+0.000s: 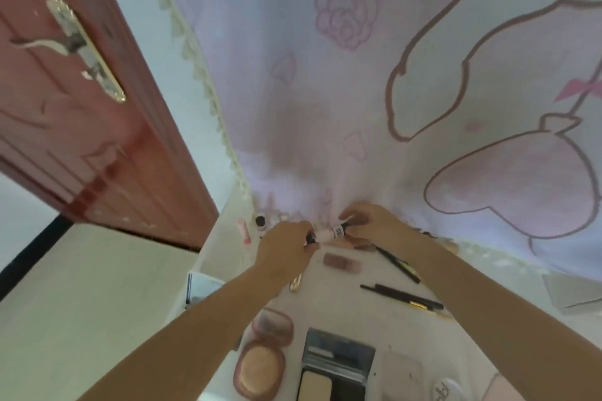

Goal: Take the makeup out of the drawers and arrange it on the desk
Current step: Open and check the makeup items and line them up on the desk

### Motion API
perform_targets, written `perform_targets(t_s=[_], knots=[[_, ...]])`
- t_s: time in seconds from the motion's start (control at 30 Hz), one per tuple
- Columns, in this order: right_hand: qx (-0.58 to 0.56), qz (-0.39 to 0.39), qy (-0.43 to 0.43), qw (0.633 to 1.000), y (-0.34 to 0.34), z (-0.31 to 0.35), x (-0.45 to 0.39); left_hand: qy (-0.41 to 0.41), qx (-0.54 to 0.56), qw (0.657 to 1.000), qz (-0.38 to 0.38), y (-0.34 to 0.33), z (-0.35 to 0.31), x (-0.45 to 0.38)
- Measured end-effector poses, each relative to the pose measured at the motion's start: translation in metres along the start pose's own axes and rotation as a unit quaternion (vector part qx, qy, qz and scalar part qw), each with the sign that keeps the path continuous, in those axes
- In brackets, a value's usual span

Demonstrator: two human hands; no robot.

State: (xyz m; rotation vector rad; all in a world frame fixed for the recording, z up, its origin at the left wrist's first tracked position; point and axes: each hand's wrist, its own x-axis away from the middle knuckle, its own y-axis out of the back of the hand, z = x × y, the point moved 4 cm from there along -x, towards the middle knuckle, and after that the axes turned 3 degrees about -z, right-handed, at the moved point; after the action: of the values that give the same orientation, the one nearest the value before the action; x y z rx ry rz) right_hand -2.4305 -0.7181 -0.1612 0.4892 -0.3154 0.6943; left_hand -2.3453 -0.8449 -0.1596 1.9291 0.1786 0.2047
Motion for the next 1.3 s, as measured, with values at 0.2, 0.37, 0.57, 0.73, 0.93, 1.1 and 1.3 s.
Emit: perform_targets(t_s=[0.2, 0.37, 0.57, 0.73, 0.93, 1.1, 1.3], knots=[[0.096, -0.003, -0.054, 0.994, -0.037, -0.053, -0.034, 0.093, -0.027, 0.991, 0.088, -0.057, 0.023, 0.012], [0.354, -0.030, 0.063, 0.932, -0.042, -0.088, -0.046, 0.160, -0.029, 0.981, 0.106, -0.078, 0.030, 0.008], [0.416, -0.040, 0.087, 0.904, -0.028, -0.104, -0.044, 0.167, -0.063, 0.976, 0.123, -0.089, 0.025, -0.002], [0.386, -0.037, 0.089, 0.918, -0.023, -0.109, -0.036, 0.159, -0.091, 0.975, 0.122, -0.099, 0.022, -0.005], [0.290, -0.048, 0.132, 0.947, -0.026, -0.081, -0.039, 0.141, -0.069, 0.982, 0.105, -0.097, 0.025, -0.007], [0.098, 0.040, 0.032, 0.994, -0.025, -0.060, -0.046, 0.088, -0.023, 0.993, 0.074, -0.079, 0.023, -0.008], [0.017, 0.062, -0.015, 0.998, -0.034, -0.036, -0.045, 0.080, 0.060, 0.994, 0.040, -0.048, 0.036, -0.011]])
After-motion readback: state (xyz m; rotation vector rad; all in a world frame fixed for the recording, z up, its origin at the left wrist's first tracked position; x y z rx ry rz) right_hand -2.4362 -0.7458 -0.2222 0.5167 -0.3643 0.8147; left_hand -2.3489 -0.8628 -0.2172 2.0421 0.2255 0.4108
